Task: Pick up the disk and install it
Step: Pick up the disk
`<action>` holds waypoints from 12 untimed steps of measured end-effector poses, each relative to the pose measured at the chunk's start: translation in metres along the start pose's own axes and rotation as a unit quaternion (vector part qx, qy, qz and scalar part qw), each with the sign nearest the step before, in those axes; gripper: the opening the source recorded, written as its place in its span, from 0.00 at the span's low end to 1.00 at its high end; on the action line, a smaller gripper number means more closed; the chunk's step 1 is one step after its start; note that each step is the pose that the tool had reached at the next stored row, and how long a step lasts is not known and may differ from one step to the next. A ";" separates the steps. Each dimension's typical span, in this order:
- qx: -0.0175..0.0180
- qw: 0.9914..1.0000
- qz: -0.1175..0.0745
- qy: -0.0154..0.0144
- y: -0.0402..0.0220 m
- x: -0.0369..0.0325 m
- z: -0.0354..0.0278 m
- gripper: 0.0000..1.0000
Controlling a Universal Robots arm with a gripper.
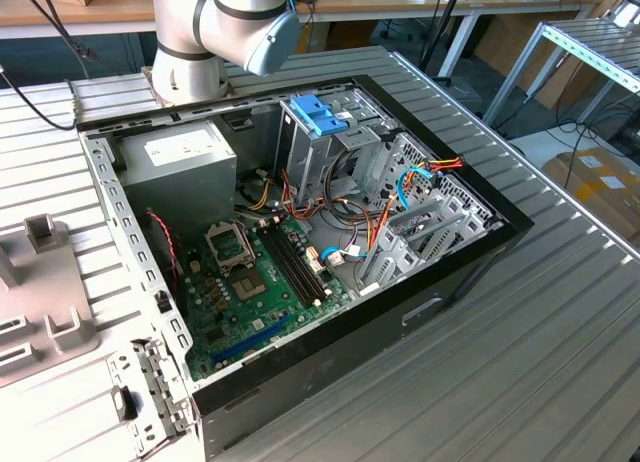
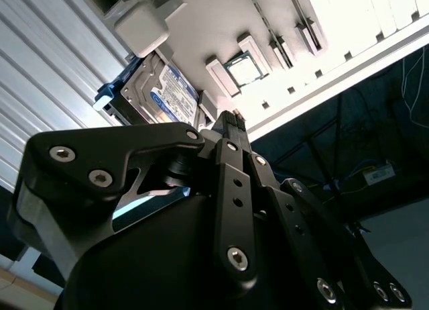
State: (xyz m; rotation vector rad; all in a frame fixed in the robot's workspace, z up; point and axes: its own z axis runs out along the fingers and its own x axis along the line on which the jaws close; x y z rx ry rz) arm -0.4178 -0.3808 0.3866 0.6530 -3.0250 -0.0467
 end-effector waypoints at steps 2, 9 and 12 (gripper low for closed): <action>0.000 1.000 -0.003 0.000 0.0000 0.0000 0.0000 0.11; 0.001 1.000 -0.031 0.001 0.0000 0.0000 0.0000 0.11; 0.002 0.999 -0.051 0.002 0.0000 0.0000 0.0000 0.11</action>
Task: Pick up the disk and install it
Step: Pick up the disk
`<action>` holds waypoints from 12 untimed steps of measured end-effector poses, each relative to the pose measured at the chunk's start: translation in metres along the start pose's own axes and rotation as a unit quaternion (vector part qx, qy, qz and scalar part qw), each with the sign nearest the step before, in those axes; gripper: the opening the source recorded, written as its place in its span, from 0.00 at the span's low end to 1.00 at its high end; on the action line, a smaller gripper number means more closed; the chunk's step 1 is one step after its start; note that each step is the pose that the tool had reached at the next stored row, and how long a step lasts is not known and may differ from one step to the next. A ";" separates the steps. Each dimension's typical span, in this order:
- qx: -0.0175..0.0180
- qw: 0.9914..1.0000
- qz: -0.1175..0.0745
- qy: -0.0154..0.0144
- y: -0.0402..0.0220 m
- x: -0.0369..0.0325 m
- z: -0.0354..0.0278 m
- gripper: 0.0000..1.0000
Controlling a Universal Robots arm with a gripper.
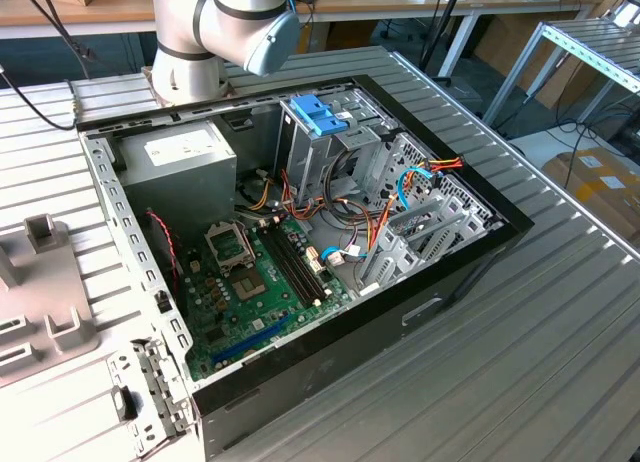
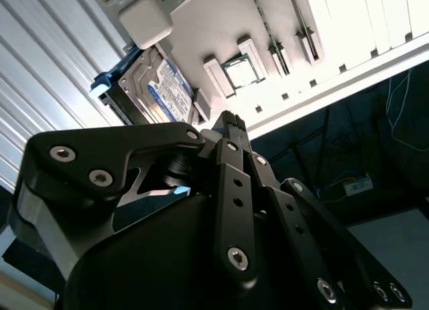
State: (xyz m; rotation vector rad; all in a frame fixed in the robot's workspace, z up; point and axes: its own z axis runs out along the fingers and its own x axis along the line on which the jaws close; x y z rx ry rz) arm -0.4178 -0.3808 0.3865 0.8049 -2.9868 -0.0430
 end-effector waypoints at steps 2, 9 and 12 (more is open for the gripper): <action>0.000 1.000 -0.009 0.000 0.0000 0.0000 0.0000 0.11; 0.002 0.999 -0.039 0.002 0.0000 0.0000 0.0000 0.11; 0.002 0.999 -0.051 0.002 0.0000 0.0000 0.0000 0.11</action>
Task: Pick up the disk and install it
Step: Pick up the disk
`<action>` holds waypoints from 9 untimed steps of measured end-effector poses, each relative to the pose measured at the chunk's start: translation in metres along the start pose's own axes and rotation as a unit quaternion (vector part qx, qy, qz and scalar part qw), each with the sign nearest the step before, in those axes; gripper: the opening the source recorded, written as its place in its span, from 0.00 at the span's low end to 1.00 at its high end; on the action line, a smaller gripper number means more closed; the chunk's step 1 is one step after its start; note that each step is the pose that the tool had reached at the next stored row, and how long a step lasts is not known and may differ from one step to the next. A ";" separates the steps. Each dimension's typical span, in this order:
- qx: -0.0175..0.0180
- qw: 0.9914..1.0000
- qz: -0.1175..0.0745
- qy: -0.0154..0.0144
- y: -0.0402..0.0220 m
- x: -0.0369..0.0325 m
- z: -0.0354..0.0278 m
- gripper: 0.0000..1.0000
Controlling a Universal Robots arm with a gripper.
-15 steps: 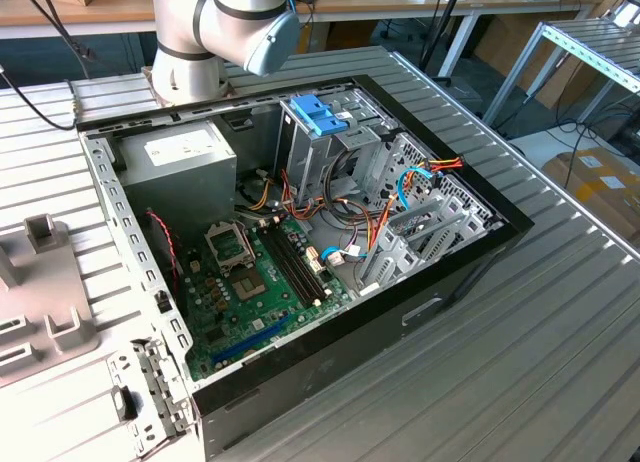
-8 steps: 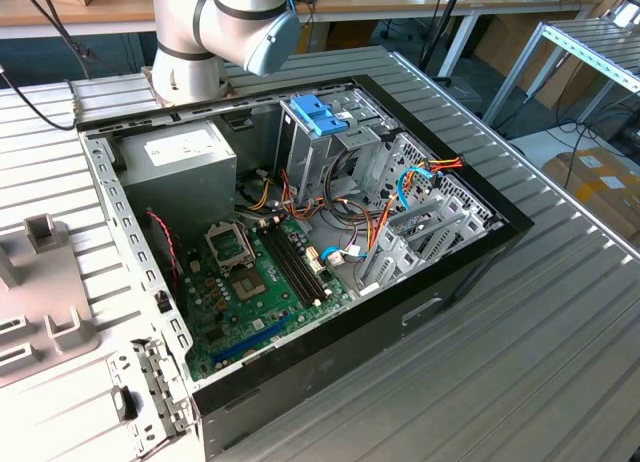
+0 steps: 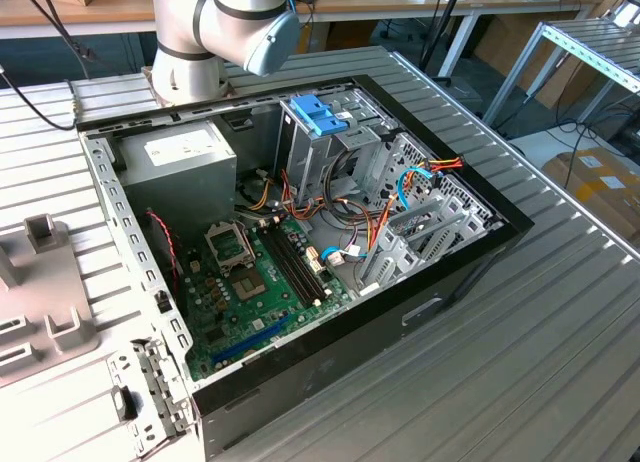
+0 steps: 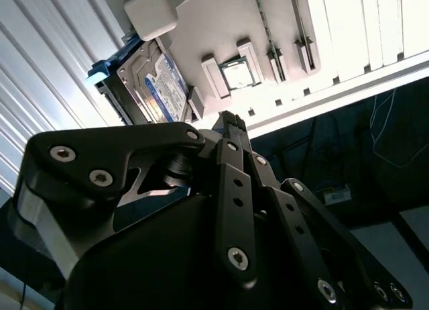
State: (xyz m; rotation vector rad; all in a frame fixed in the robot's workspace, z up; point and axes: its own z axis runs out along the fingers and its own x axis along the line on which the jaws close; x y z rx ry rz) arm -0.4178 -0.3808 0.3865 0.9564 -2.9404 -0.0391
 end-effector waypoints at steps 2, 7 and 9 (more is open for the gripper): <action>0.000 1.000 -0.007 0.000 0.0000 0.0000 0.0000 0.11; 0.001 1.000 -0.021 0.001 0.0000 0.0000 0.0000 0.11; 0.001 1.000 -0.029 0.001 0.0000 0.0000 0.0000 0.11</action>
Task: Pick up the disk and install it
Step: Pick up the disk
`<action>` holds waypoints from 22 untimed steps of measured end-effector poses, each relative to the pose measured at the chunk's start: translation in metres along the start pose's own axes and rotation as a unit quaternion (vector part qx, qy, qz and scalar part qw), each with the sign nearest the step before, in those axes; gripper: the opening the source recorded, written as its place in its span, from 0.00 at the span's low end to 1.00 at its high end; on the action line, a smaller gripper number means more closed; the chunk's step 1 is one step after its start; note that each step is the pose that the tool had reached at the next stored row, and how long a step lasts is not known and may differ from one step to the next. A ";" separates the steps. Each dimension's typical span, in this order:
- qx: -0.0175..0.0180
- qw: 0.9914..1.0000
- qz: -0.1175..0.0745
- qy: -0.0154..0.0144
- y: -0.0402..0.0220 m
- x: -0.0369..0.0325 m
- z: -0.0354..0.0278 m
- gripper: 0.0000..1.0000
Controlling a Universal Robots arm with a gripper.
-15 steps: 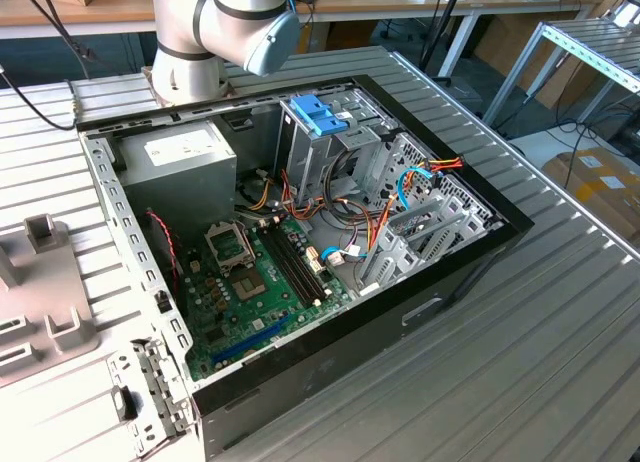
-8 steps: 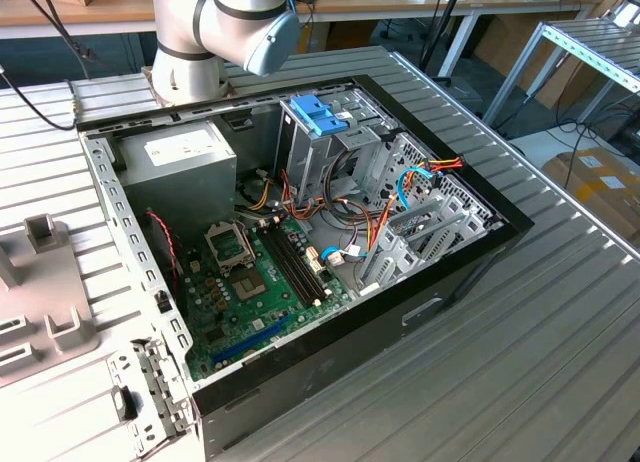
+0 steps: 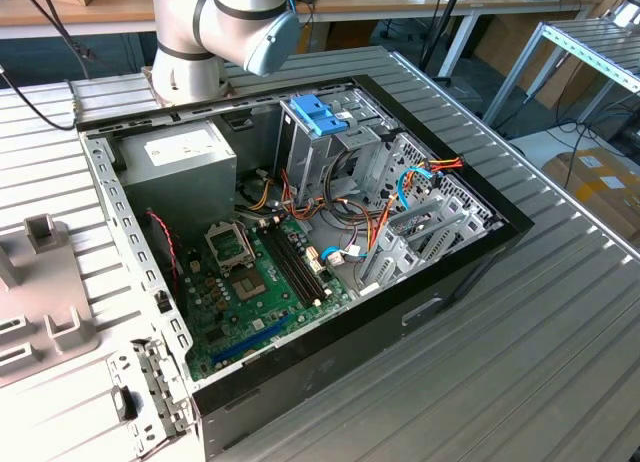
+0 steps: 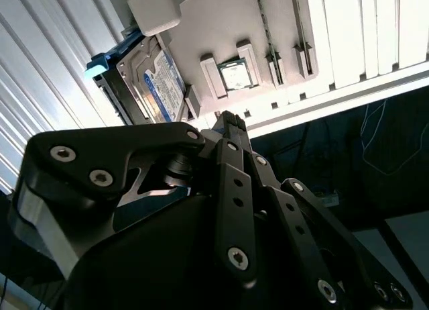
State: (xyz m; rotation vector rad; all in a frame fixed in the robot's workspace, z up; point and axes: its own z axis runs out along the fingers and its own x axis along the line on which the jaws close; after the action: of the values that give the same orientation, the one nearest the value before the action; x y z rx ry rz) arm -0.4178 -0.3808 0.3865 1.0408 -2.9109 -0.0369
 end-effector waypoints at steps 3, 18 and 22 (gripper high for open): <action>0.000 1.000 -0.006 0.000 0.0000 0.0000 0.0000 0.11; 0.002 0.998 -0.057 0.002 0.0000 0.0000 0.0000 0.11; 0.003 0.998 -0.068 0.003 0.0000 0.0000 0.0000 0.11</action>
State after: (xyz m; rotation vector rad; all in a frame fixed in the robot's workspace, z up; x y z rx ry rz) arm -0.4178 -0.3808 0.3865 1.2359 -2.8320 -0.0315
